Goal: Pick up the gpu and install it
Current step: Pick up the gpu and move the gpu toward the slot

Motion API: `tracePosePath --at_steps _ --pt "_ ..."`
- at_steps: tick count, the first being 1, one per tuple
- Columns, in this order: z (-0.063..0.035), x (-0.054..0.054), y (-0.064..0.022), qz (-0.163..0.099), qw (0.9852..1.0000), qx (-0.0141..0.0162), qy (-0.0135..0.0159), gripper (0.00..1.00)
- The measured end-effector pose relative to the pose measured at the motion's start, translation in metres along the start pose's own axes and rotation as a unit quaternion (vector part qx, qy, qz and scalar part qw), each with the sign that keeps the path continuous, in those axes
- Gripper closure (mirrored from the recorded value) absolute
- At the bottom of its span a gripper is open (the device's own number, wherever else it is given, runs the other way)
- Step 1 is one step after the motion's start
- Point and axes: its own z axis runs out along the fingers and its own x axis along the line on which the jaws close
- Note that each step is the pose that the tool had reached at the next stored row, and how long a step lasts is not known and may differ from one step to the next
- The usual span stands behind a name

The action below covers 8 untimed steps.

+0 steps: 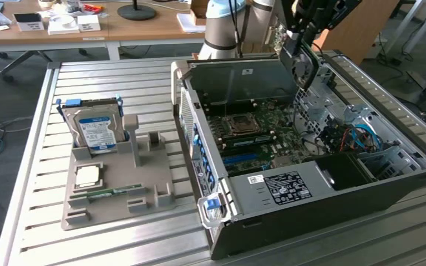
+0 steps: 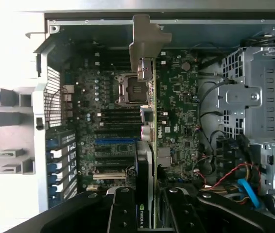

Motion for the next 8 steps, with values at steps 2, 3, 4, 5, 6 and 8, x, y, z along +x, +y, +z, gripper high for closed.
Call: tracePosePath --at_steps 2,3,4,5,6,8 --pt "0.0001 -0.0048 0.0002 0.0 1.0 0.0 0.0 0.73" --pt "0.0001 -0.0061 0.0003 0.0 1.0 0.0 0.0 0.73" --pt "0.0001 -0.0063 0.0003 0.0 1.0 0.0 0.0 0.73" --pt "0.0001 -0.0063 0.0003 0.0 1.0 0.0 0.0 0.73" --pt "0.0002 -0.0064 0.0003 0.0 1.0 0.0 0.0 0.73" --pt "0.0002 -0.0064 0.0003 0.0 1.0 0.0 0.0 0.73"
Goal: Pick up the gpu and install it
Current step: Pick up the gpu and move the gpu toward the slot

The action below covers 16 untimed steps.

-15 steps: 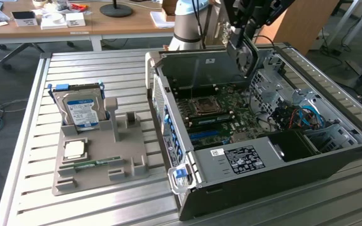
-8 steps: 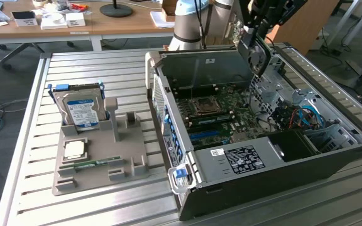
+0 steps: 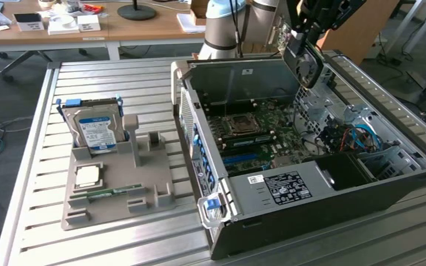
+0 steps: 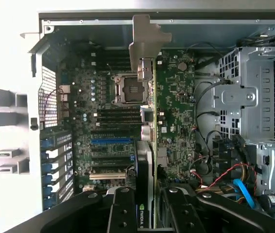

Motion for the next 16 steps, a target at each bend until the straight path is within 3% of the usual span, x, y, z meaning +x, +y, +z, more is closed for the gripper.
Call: tracePosePath --at_steps 4,16 --pt "0.0003 -0.005 0.0003 0.0 1.0 -0.0001 0.0 0.73" --pt "0.0022 -0.049 0.0033 0.0 1.0 -0.0002 0.0 0.73"
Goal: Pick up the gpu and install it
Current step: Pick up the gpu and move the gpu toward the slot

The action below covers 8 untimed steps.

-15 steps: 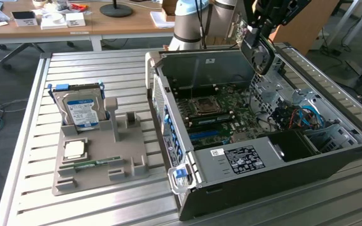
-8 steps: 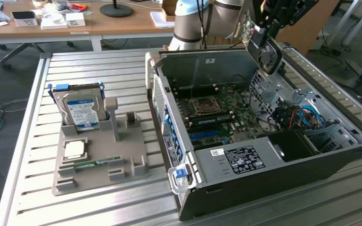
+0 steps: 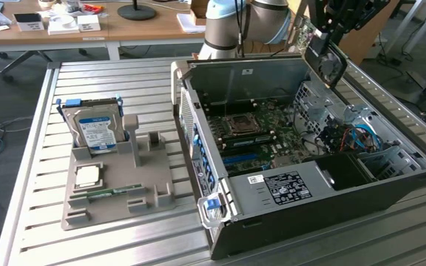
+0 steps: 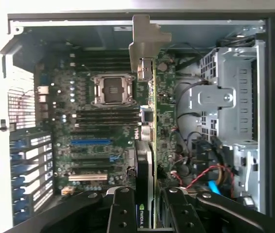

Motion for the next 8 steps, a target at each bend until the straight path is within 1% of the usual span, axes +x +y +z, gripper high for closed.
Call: tracePosePath --at_steps 8 --pt "0.0015 -0.031 0.0027 0.0 1.0 -0.0001 0.0 0.73"
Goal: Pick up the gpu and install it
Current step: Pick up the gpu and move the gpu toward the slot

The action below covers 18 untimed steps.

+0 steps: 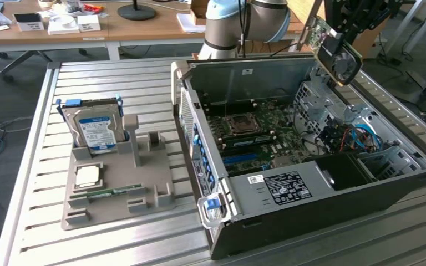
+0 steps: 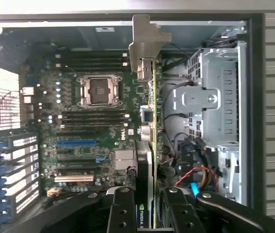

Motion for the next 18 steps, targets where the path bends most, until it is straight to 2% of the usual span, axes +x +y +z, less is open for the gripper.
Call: tracePosePath --at_steps 7,18 --pt "0.0006 -0.002 0.0001 0.0 1.0 0.0001 0.0 0.73" --pt "0.0202 -0.002 -0.001 0.0 1.0 0.0001 0.0 0.73"
